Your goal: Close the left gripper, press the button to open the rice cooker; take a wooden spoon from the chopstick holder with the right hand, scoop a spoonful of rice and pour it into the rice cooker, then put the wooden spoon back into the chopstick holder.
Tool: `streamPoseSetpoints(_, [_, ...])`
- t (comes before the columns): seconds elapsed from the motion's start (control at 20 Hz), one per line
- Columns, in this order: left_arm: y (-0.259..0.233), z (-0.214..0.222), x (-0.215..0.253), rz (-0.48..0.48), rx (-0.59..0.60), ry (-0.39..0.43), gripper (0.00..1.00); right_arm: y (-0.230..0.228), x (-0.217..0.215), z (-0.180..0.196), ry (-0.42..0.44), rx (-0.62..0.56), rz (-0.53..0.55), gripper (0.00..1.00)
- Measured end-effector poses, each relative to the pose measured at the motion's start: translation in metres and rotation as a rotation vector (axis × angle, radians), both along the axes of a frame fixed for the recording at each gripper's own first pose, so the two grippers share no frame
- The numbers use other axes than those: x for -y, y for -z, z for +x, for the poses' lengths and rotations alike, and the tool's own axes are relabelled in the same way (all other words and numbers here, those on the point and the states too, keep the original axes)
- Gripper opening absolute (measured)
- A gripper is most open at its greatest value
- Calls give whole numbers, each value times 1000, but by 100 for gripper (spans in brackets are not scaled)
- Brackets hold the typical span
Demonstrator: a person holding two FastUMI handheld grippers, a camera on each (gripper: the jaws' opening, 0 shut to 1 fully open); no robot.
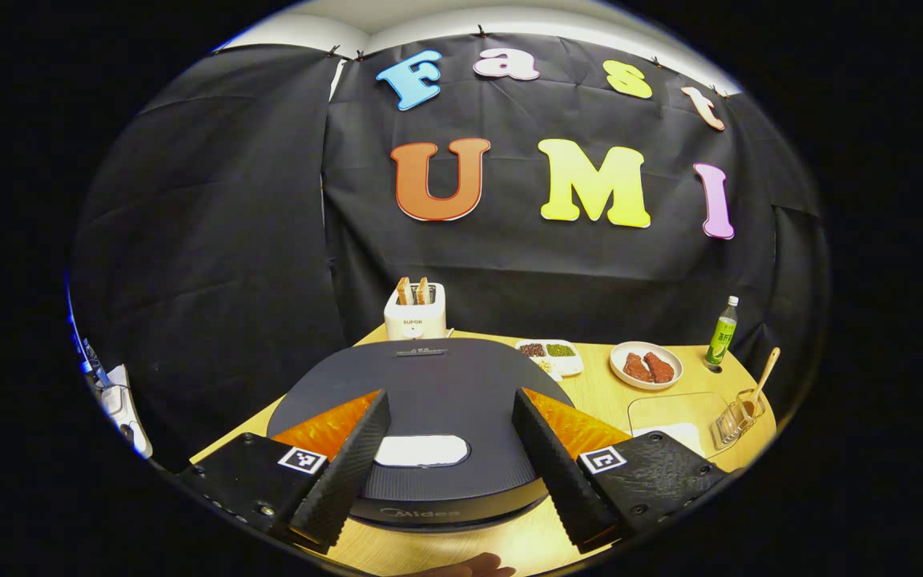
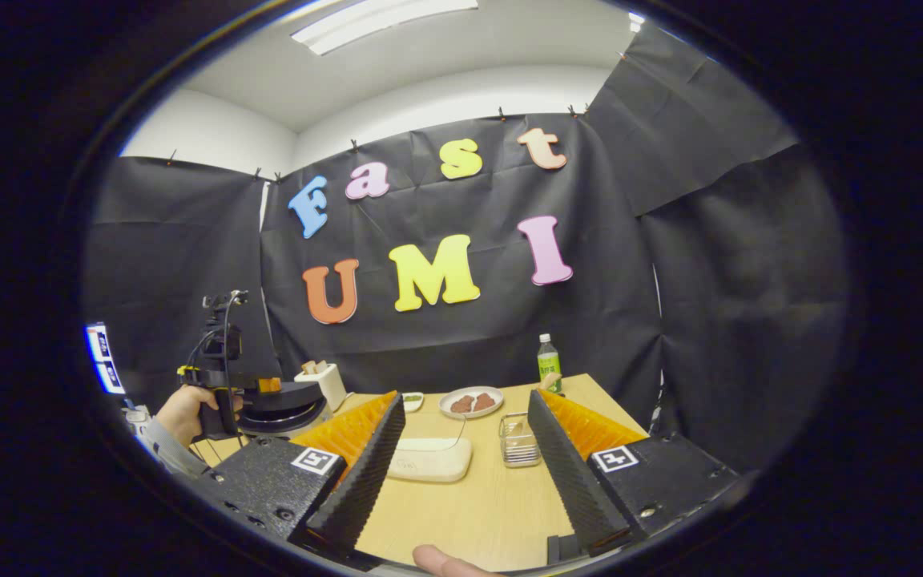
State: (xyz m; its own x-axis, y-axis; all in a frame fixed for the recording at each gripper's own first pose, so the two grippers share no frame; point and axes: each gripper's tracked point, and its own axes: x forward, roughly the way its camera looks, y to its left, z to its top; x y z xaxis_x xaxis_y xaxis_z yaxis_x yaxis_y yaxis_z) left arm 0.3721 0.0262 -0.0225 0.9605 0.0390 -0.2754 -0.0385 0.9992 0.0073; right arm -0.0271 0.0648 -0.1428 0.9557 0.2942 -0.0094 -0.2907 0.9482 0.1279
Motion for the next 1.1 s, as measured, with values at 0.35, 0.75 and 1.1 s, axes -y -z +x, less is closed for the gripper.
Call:
streamPoseSetpoints(0.35, [16,-15,3,-9,-18,12,100,-3,-9,-5,-3,5,-9,99])
streamPoseSetpoints(0.75, [16,-33,2,17,115,-9,100,-5,-14,-9,-13,2,-14,99])
streamPoseSetpoints(1.1, [24,-32,-2,11,163,-35,100,-4,-12,-9,-4,-7,-19,99])
